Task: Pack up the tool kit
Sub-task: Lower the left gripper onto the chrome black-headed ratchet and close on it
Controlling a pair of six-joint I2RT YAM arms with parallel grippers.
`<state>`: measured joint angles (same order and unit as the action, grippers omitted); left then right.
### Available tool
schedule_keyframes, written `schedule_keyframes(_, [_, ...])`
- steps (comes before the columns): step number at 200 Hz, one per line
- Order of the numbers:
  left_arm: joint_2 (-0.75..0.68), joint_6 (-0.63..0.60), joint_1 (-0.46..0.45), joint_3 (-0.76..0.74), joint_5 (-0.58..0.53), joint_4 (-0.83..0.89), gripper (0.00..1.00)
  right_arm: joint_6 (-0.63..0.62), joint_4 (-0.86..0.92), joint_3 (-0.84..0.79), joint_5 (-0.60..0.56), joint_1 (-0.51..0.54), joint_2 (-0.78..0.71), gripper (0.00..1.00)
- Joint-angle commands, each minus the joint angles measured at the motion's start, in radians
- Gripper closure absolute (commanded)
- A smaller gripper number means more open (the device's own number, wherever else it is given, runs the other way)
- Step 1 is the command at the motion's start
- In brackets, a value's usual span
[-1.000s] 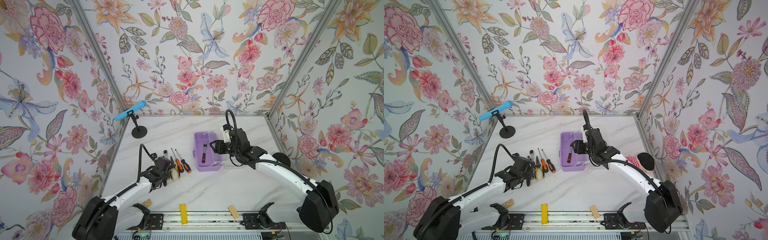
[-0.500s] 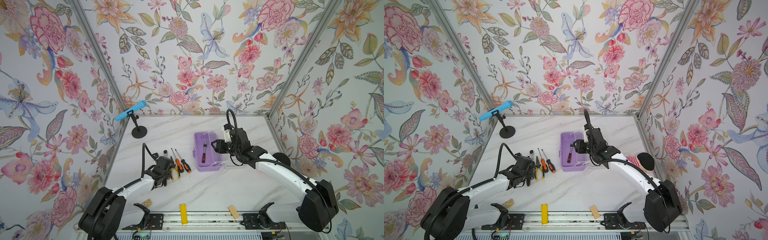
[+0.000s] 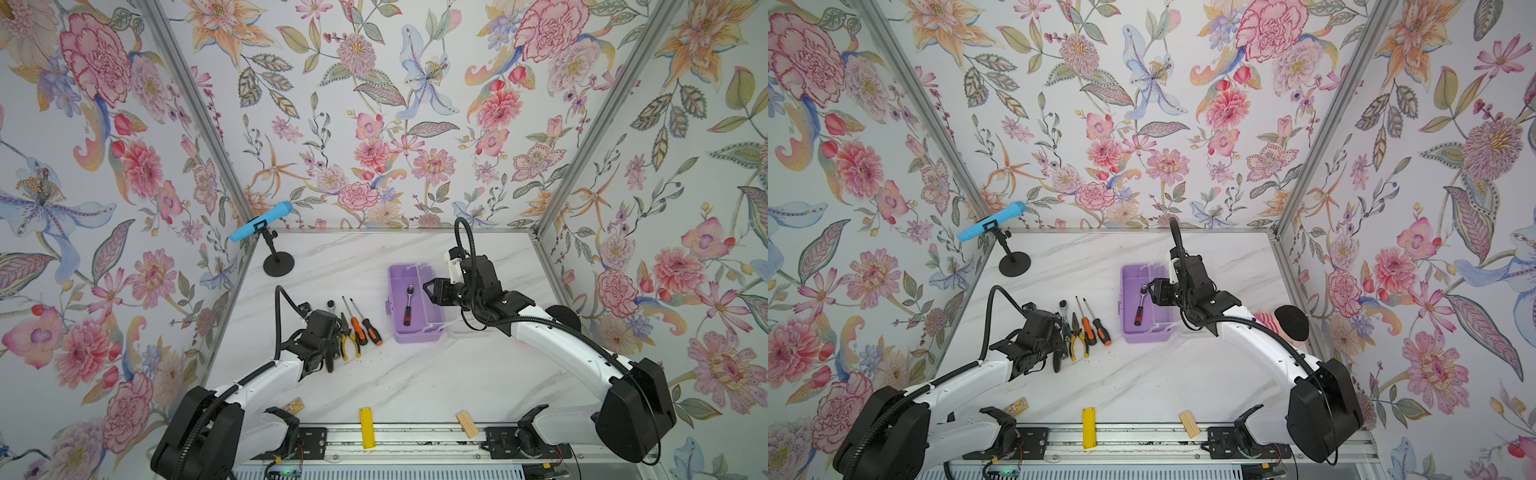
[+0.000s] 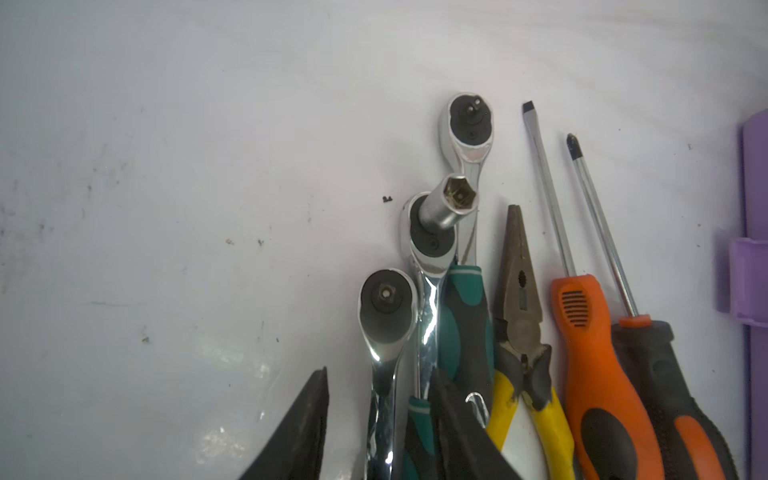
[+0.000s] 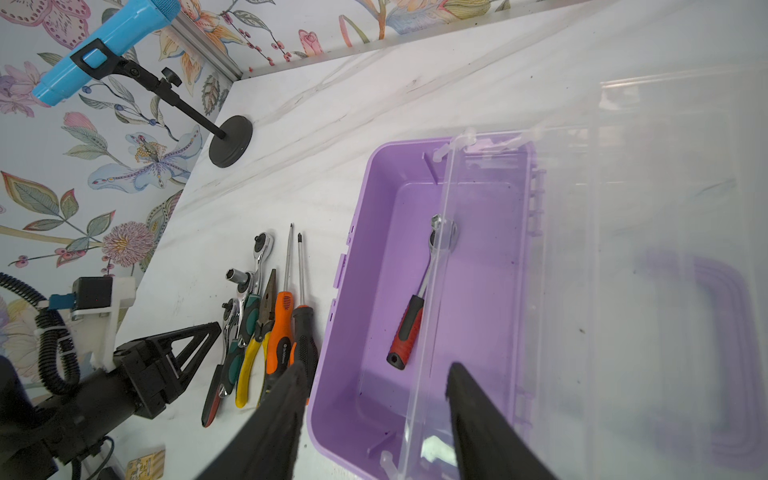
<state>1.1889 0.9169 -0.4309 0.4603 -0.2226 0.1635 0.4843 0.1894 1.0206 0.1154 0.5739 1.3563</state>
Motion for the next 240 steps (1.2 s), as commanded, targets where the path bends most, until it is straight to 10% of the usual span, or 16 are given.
schedule_keyframes(1, [0.026, -0.016, 0.011, -0.004, -0.007, -0.006, 0.59, 0.011, -0.018, -0.007, 0.007, -0.006, 0.014, 0.44])
schedule_keyframes(152, [0.191, -0.056, 0.012, 0.024, -0.028, -0.072, 0.74, 0.014, -0.033, -0.012, 0.018, -0.017, 0.051, 0.44])
schedule_keyframes(240, [0.197, -0.082, 0.015, 0.038, -0.044, -0.057, 1.00, 0.015, -0.033, -0.010, 0.016, -0.021, 0.061, 0.44])
